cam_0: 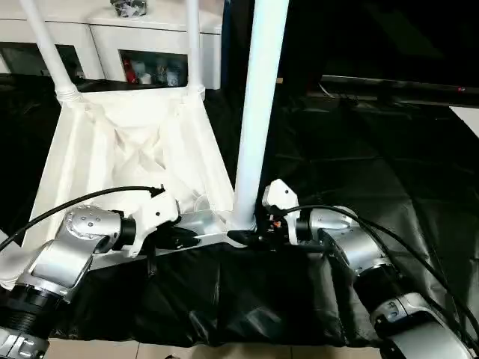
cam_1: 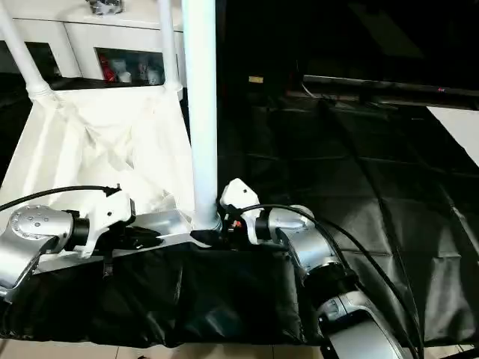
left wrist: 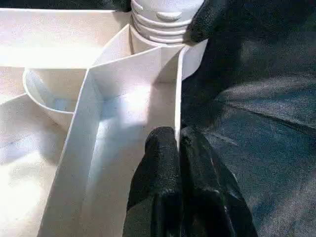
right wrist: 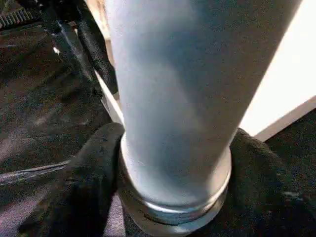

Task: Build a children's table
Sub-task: Rotate leg to tighten

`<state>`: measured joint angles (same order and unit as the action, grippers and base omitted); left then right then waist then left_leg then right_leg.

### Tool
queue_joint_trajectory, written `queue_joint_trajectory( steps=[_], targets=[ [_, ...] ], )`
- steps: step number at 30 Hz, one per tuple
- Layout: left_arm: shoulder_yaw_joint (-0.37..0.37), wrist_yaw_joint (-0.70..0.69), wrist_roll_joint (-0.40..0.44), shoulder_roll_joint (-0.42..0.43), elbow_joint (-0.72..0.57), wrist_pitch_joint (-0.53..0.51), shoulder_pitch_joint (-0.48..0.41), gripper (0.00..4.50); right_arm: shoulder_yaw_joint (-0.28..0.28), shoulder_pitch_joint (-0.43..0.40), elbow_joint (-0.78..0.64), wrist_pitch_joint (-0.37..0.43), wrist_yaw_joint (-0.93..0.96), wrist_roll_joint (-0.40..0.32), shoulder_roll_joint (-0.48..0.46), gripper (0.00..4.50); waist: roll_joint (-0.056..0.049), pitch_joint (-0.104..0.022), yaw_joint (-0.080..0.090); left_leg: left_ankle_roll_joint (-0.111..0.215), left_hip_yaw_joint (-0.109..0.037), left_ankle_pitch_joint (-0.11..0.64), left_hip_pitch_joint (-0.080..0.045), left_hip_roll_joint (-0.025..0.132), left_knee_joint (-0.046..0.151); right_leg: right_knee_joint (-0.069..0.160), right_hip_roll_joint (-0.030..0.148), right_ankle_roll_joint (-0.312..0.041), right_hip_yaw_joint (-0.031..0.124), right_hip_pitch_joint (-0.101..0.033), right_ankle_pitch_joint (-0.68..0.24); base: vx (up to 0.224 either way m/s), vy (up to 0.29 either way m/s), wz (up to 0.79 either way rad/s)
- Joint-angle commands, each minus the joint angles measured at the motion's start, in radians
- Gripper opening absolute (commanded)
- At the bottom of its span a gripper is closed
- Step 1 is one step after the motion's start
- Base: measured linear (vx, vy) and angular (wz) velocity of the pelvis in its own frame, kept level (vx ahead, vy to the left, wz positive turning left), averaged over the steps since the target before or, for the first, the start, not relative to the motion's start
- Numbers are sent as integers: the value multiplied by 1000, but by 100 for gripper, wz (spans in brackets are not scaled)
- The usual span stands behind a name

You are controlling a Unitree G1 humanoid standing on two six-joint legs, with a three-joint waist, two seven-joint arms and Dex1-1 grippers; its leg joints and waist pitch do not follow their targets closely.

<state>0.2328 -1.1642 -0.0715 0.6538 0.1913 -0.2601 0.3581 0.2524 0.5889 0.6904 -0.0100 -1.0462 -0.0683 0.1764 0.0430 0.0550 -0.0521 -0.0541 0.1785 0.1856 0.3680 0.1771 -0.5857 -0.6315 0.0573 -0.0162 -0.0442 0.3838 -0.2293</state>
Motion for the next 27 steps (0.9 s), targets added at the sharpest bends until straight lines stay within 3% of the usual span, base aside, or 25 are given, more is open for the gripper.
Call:
queue_joint_trajectory(
  steps=[1, 4, 5, 10, 14, 16, 18, 19, 21, 24, 25, 27],
  targets=[
    [5, -6, 9, 15, 4, -11, -6, 0, -10, 21, 22, -15, 6, -1, -4, 284, -18, -62, -10, 36, -19, 124, -15, 58, 65, 55, 88, -291, 49, -47, 63, 0, 0, 0],
    [7, -1, 4, 6, 0, -10, -10, 0, -8, 16, 20, -16, 3, -5, -13, 277, -16, -62, -10, 43, -19, 112, -15, 58, 64, 55, 88, -288, 48, -47, 60, 0, 0, 0],
    [7, 0, 3, 4, -1, -11, -10, 0, -7, 15, 19, -17, 3, -5, -14, 277, -10, -62, -9, 45, -18, 112, -14, 58, 65, 55, 88, -287, 48, -47, 58, 0, 0, 0],
    [8, 68, 9, -46, -20, -28, -19, 0, -20, -21, 22, -14, 95, 1, -55, 274, -12, -60, -13, 38, -18, 127, -16, 59, 67, 59, 91, -279, 49, -44, 16, 0, 0, 0],
    [19, 236, 65, -160, 20, -36, 30, 0, -74, -43, 74, -11, 359, 27, -144, 274, -14, -57, -11, -9, -22, 176, -19, 60, 74, 69, 94, -251, 51, -42, -87, 0, 0, 0],
    [18, 276, 75, -187, 32, -45, 42, 0, -84, -45, 81, -2, 407, 27, -163, 274, -16, -57, -10, -19, -20, 197, -22, 59, 75, 73, 91, -240, 52, -37, -105, 0, 0, 0],
    [29, 384, 112, -260, 68, -68, 77, 0, -118, -44, 99, 25, 566, 30, -227, 274, -24, -57, -14, -31, -20, 202, -24, 58, 75, 74, 89, -232, 56, -33, -99, 0, 0, 0],
    [39, 429, 132, -293, 85, -76, 92, 0, -131, -40, 107, 36, 638, 32, -260, 274, -20, -57, -14, -33, -20, 201, -23, 58, 76, 75, 89, -229, 55, -35, -97, 0, 0, 0],
    [48, 499, 160, -347, 104, -87, 111, 0, -130, -39, 100, 32, 698, 37, -323, 274, -22, -58, -17, -44, -21, 221, -28, 56, 75, 78, 89, -214, 55, -31, -116, 0, 0, 0],
    [56, 516, 175, -377, 103, -81, 115, 0, -100, -44, 77, 3, 693, 55, -359, 274, -21, -59, -23, -35, -23, 218, -20, 57, 77, 79, 90, -198, 54, -35, -119, 0, 0, 0],
    [58, 499, 166, -379, 95, -75, 112, 0, -92, -45, 68, -9, 673, 56, -356, 330, -22, -60, -24, -31, -22, 210, -20, 57, 76, 77, 89, -193, 54, -35, -102, 0, 0, 0],
    [68, 467, 157, -371, 82, -42, 102, 0, -91, -43, 54, -17, 639, 47, -338, 344, -18, -59, -27, -23, -22, 205, -18, 57, 77, 76, 88, -190, 53, -34, -90, 0, 0, 0]
  ],
)
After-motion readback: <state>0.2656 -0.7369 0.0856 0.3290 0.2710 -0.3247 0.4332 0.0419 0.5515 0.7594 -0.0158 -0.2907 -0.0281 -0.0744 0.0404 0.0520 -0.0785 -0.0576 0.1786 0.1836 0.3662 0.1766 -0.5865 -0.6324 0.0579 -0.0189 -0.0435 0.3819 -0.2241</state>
